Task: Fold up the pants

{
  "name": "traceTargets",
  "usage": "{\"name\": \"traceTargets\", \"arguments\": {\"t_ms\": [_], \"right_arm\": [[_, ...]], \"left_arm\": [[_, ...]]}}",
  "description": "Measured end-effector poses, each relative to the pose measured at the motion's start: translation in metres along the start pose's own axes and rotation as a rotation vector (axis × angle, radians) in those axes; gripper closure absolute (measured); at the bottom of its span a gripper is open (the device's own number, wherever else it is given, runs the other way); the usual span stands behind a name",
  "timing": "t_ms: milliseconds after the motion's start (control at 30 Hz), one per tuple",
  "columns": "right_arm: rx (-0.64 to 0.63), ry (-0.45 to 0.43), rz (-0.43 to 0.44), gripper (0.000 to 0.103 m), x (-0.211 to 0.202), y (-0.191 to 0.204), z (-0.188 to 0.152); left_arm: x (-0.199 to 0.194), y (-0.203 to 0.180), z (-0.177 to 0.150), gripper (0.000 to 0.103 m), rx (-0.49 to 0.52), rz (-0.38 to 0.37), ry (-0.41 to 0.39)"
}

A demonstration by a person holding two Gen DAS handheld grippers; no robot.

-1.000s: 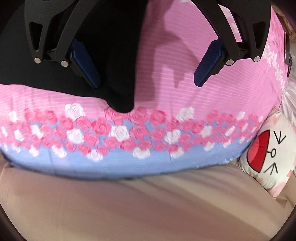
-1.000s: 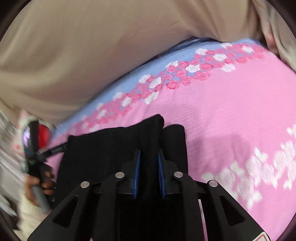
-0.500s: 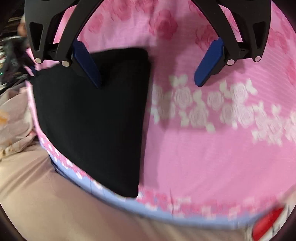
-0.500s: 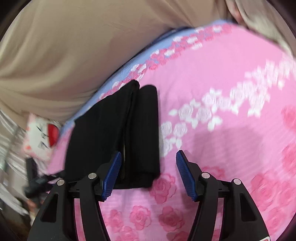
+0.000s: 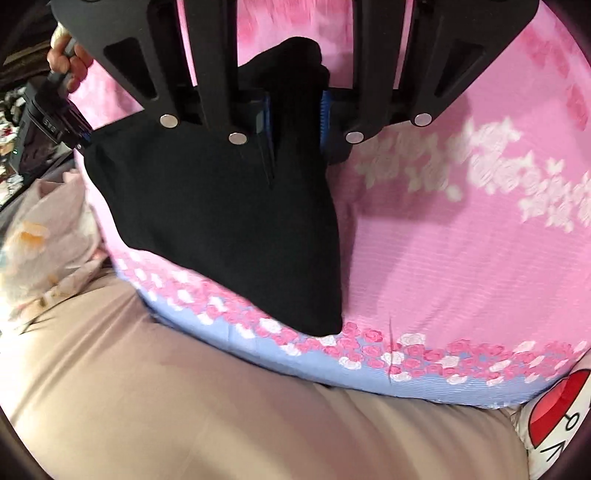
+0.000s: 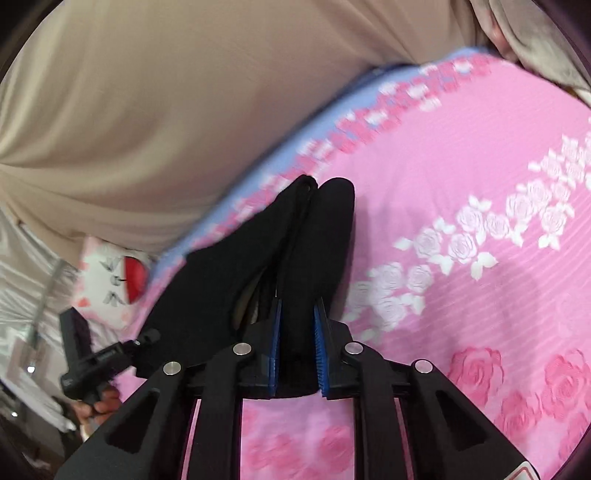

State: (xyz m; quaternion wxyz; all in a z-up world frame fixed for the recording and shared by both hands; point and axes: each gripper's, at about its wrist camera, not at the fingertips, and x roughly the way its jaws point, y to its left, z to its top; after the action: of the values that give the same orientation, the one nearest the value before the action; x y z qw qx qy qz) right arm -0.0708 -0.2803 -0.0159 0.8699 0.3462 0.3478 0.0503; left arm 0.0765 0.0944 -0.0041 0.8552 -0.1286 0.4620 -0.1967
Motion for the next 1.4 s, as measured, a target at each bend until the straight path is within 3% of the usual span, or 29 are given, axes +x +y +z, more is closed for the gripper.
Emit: {"name": "traceTargets", "arguments": {"t_ms": [100, 167, 200, 233, 267, 333, 400, 433, 500, 533, 600, 700, 767, 867, 900, 1033, 1100, 1167, 1200, 1233, 1300, 1333, 1400], "right_arm": [[-0.031, 0.019, 0.003, 0.089, -0.018, 0.011, -0.016], [-0.016, 0.051, -0.032, 0.086, -0.012, 0.0, -0.033], [-0.012, 0.091, -0.08, 0.079, -0.001, -0.013, -0.045], [-0.012, 0.115, -0.125, 0.078, 0.006, -0.02, -0.051], [0.036, 0.069, -0.072, 0.077, 0.0, -0.032, -0.054], [0.09, 0.047, -0.081, 0.069, -0.02, -0.035, -0.045], [0.008, -0.036, -0.128, 0.062, -0.043, -0.019, -0.032], [-0.035, -0.047, -0.132, 0.052, -0.048, -0.01, -0.027], [-0.118, -0.051, -0.109, 0.038, -0.05, 0.014, -0.012], [-0.148, -0.035, -0.083, 0.037, -0.043, 0.024, -0.006], [-0.202, 0.012, -0.059, 0.036, -0.021, 0.041, 0.001], [-0.263, 0.088, -0.106, 0.031, 0.027, 0.049, 0.012], [-0.25, 0.149, -0.137, 0.031, 0.058, 0.042, 0.015], [-0.284, 0.145, -0.116, 0.088, 0.068, 0.052, 0.011], [-0.285, 0.127, -0.115, 0.094, 0.063, 0.059, 0.011], [-0.33, -0.01, -0.031, 0.095, 0.016, 0.093, 0.02], [-0.351, -0.032, -0.083, 0.095, 0.017, 0.094, 0.019], [-0.318, 0.056, -0.23, 0.091, 0.051, 0.063, 0.013], [-0.296, 0.105, -0.283, 0.087, 0.067, 0.048, 0.008], [-0.241, 0.063, -0.237, 0.085, 0.06, 0.038, 0.006], [-0.196, 0.039, -0.228, 0.082, 0.039, 0.045, 0.01], [-0.212, -0.046, -0.238, 0.081, 0.016, 0.059, 0.012], [-0.274, -0.121, -0.207, 0.081, -0.007, 0.086, 0.012]], "left_arm": [[-0.025, 0.008, -0.024, 0.085, -0.007, 0.016, 0.021], [-0.014, 0.022, -0.046, 0.083, -0.052, 0.03, 0.091], [-0.003, 0.03, -0.053, 0.075, -0.066, 0.047, 0.126], [0.007, 0.038, -0.061, 0.068, -0.093, 0.073, 0.13], [0.003, 0.042, -0.06, 0.063, -0.113, 0.078, 0.11], [-0.017, 0.034, -0.051, 0.064, -0.076, 0.125, 0.065], [-0.044, 0.019, -0.04, 0.06, 0.0, 0.222, -0.055], [-0.054, 0.012, -0.036, 0.053, 0.033, 0.267, -0.106], [-0.068, -0.006, -0.023, 0.023, 0.096, 0.356, -0.224], [-0.07, -0.018, -0.018, 0.02, 0.124, 0.392, -0.271], [-0.063, -0.033, -0.012, 0.017, 0.168, 0.42, -0.289], [-0.035, -0.049, -0.009, 0.015, 0.197, 0.421, -0.246], [-0.019, -0.049, -0.008, 0.015, 0.192, 0.418, -0.198], [-0.007, -0.046, -0.012, 0.015, 0.192, 0.426, -0.169], [-0.008, -0.044, -0.017, 0.015, 0.193, 0.436, -0.167], [0.003, -0.037, -0.019, 0.011, 0.214, 0.524, -0.178], [0.016, -0.032, -0.022, 0.011, 0.237, 0.597, -0.176], [0.034, -0.025, -0.026, 0.009, 0.247, 0.649, -0.149], [0.038, -0.023, -0.027, 0.009, 0.245, 0.644, -0.138], [0.037, -0.02, -0.028, 0.009, 0.233, 0.637, -0.135], [0.025, -0.019, -0.027, 0.01, 0.222, 0.623, -0.148], [0.017, -0.017, -0.024, 0.01, 0.204, 0.608, -0.154], [0.002, -0.011, -0.02, 0.01, 0.156, 0.564, -0.18]]}}
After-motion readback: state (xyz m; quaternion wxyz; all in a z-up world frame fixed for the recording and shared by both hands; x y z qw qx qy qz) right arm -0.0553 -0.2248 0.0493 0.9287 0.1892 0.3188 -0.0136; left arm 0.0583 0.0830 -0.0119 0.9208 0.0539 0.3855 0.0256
